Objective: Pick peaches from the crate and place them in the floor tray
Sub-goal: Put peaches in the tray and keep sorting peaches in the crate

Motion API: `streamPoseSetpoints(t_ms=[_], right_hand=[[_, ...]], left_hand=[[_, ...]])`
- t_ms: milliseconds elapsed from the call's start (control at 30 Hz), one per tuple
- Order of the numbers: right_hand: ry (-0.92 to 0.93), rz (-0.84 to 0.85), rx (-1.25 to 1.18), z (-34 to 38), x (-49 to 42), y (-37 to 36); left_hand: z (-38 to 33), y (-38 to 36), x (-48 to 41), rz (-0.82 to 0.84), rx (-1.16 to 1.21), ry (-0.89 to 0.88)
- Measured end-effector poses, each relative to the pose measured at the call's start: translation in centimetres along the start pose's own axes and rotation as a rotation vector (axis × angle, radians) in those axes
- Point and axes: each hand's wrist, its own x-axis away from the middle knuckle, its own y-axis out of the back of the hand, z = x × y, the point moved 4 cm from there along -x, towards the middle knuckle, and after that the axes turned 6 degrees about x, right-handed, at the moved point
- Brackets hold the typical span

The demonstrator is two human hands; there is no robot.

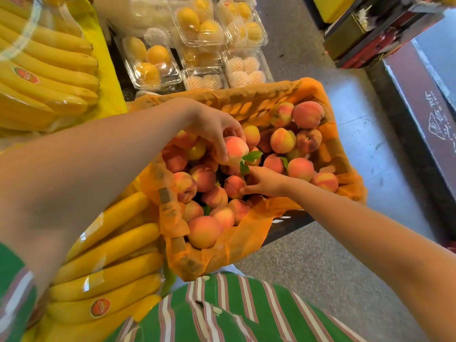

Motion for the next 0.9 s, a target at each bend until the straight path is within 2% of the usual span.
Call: streamPoseSetpoints(t_ms=[333, 900], right_hand=[[0.019, -0.052, 0.139, 0.0, -1.8, -0.5], [0.119, -0.132, -0.156, -1.3, 3.3, 1.7]], left_hand=[[0.1, 0.2, 0.7, -0.036, 0.125, -0.007], [-0.6, -0.3, 1.0, -0.007, 0.154, 0.032]])
